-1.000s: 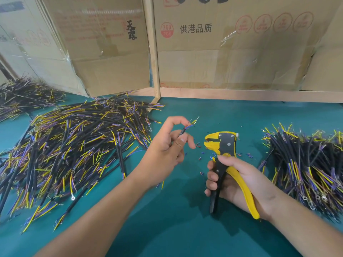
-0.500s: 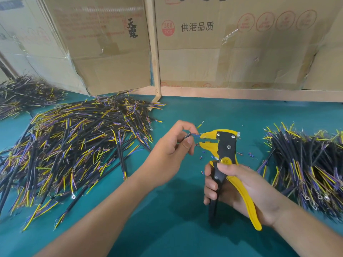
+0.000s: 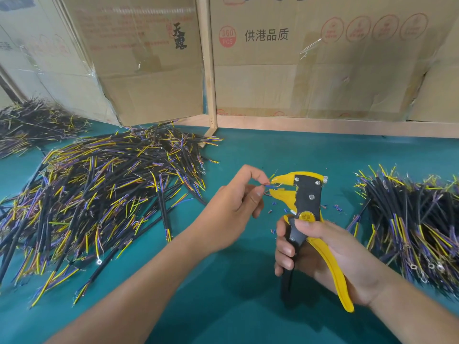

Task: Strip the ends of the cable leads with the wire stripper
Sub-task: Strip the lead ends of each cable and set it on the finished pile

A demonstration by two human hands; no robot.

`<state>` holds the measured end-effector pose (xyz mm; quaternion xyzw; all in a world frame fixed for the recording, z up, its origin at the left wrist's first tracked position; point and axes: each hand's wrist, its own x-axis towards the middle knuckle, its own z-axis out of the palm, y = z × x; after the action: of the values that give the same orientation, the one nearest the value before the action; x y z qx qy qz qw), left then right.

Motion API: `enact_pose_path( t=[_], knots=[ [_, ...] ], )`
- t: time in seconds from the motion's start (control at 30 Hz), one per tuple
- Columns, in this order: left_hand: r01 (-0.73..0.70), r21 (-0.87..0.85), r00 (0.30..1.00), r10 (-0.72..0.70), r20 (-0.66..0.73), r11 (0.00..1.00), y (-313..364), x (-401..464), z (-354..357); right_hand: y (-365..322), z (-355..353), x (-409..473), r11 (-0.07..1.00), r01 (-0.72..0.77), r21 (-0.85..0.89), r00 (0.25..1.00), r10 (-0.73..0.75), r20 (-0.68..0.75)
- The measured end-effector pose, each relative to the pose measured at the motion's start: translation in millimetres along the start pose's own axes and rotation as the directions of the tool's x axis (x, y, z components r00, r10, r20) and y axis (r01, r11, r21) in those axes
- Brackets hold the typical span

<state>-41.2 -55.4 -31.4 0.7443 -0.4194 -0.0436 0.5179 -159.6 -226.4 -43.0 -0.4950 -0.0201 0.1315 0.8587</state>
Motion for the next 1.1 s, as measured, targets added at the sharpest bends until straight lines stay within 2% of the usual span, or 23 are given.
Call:
enact_pose_path(
  t=[0.2,0.4,0.6,0.9,1.1],
  knots=[
    [0.001,0.009,1.000,-0.001,0.004,1.000,-1.9,-0.2,1.2,0.0,3.5,-1.3,1.000,-0.015,-0.019,1.000,0.014,-0.019],
    [-0.011,0.029,1.000,0.011,0.007,1.000,-4.7,-0.7,2.3,-3.4,9.9,-1.2,0.998,-0.052,-0.040,0.992,0.047,-0.115],
    [0.016,-0.044,1.000,-0.017,-0.003,0.999,-3.4,-1.0,7.8,-6.2,10.5,-3.0,0.994,-0.052,-0.092,0.991,0.040,-0.128],
    [-0.014,0.187,0.997,0.029,-0.077,0.982,4.0,-1.1,0.3,-2.4,8.6,0.2,0.997,-0.065,-0.048,0.993,0.060,-0.102],
    [-0.022,0.220,0.995,0.043,-0.093,0.975,6.3,-1.0,0.3,-0.7,5.3,0.8,0.997,-0.072,-0.040,0.996,0.070,-0.058]
  ],
)
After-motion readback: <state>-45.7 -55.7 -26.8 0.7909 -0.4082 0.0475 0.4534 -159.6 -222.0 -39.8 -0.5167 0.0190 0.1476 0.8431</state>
